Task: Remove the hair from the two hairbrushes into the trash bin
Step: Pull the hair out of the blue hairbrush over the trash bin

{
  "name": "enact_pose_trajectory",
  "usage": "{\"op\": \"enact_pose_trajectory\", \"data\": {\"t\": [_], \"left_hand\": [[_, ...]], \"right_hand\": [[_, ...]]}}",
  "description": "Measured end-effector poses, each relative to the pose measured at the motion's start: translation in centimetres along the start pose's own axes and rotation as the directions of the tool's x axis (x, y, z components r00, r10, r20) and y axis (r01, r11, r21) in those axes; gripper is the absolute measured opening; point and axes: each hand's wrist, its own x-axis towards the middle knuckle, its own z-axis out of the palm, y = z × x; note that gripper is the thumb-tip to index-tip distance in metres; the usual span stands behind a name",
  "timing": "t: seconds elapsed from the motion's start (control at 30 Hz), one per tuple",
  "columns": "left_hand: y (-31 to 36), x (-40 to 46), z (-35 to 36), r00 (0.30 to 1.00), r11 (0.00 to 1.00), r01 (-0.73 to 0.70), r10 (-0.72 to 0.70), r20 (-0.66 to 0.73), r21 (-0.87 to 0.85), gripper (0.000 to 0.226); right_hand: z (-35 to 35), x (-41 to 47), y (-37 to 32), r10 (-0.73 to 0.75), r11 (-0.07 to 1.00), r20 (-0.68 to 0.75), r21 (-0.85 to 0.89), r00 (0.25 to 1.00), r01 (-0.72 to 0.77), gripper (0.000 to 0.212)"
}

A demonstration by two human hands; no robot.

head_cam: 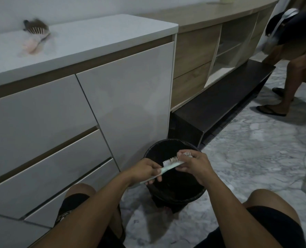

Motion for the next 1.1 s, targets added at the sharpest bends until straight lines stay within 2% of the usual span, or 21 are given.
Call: {"op": "enact_pose_trajectory", "data": {"t": [0.13,0.3,0.43,0.5,0.57,0.63,0.7,0.8,0.93,1.0,1.1], "left_hand": [[-0.5,0.0,0.2,1.0,1.0,0.006,-0.006,0.006,-0.014,0.028],[-0.6,0.1,0.3,0.999,0.999,0.031,-0.031,-0.007,-0.027,0.02],[-0.2,0.1,0.7,0.999,0.998,0.05,-0.051,-0.02,-0.032,0.026],[-0.1,0.1,0.8,0.997,0.996,0.066,-0.069,-0.034,-0.067,0.025],[0.1,0.0,0.9,0.994,0.992,0.087,-0.092,-0.054,-0.094,0.025],[0.2,-0.1,0.8,0.994,0.995,0.086,-0.089,-0.059,-0.041,0.024],[0.3,-0.3,0.6,0.996,0.995,0.071,-0.067,-0.052,0.069,0.024],[0.4,-0.9,0.2,0.997,0.984,0.07,-0.062,-0.056,0.161,0.024],[0.4,-1.2,-0.5,0.985,0.976,0.093,-0.061,-0.161,0.196,0.027],[0.3,-1.2,-0.9,0.977,0.938,0.091,-0.018,-0.214,0.334,0.026],[0.4,-1.2,-1.0,0.97,0.884,0.093,0.023,-0.242,0.458,0.027]], "right_hand": [[0.4,-0.1,0.0,0.043,0.996,-0.068,0.079,0.997,-0.038,0.022],[0.8,-0.1,-0.2,0.067,0.993,-0.159,0.109,0.985,-0.05,0.042],[0.8,0.1,-0.2,0.091,0.987,-0.204,0.15,0.975,-0.061,0.031],[0.7,0.0,-0.5,0.138,0.965,-0.176,0.244,0.975,-0.092,0.029],[0.5,-0.2,-0.9,0.159,0.956,-0.059,0.26,0.985,-0.139,0.028],[0.1,-0.1,-0.6,0.133,0.988,0.032,0.079,0.991,-0.135,0.036],[0.2,-0.2,-0.3,0.086,0.984,0.046,-0.157,0.995,-0.078,0.045],[0.2,-0.4,-0.6,0.054,0.918,0.085,-0.397,0.995,-0.016,0.037],[-0.5,-0.1,-1.2,0.005,0.862,0.146,-0.502,0.989,0.07,0.031],[-0.6,0.1,-1.2,-0.06,0.762,0.156,-0.631,0.986,0.146,0.028],[0.0,0.2,-0.8,-0.074,0.625,0.27,-0.738,0.96,0.256,0.024]]}}
